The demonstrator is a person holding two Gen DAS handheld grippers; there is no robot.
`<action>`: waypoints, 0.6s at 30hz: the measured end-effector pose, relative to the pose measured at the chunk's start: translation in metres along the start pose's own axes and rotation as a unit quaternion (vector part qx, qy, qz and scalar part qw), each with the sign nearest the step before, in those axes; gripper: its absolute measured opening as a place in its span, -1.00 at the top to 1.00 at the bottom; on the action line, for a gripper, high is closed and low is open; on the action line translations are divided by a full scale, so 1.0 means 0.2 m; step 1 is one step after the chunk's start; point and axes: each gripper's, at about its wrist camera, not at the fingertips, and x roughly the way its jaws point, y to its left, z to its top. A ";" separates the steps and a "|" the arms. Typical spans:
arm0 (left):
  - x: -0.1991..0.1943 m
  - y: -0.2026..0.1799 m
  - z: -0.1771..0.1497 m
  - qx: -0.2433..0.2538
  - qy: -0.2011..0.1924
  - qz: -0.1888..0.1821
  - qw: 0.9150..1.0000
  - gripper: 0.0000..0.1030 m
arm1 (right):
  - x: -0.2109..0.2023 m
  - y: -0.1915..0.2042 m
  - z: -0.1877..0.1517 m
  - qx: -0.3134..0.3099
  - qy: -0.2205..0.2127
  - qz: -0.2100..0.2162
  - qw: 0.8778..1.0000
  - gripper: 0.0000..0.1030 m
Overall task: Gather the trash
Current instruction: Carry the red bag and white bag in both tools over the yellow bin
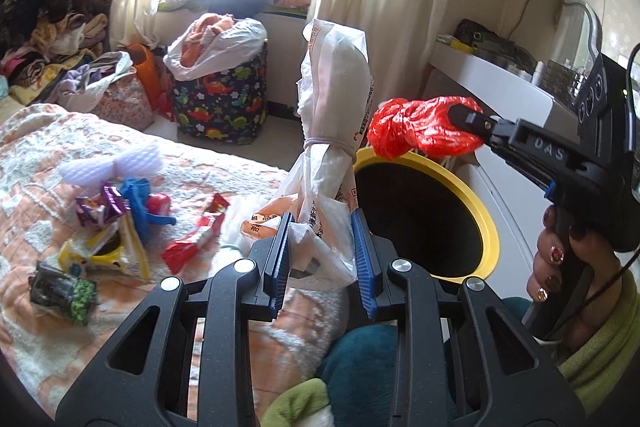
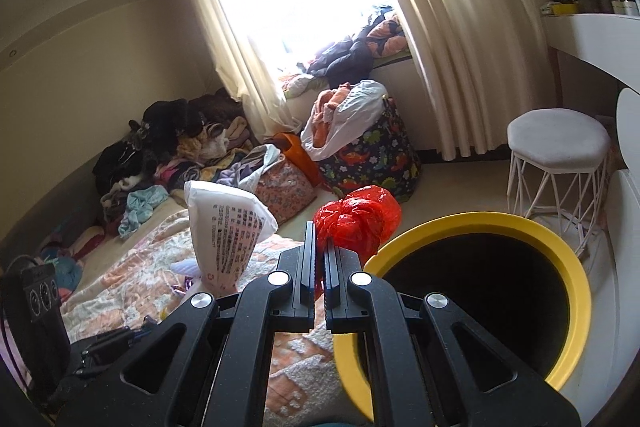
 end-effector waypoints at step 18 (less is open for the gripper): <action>0.20 -0.20 0.04 0.026 0.029 -0.029 0.999 0.56 | -0.02 -0.30 0.01 0.070 0.021 -0.065 0.995 0.94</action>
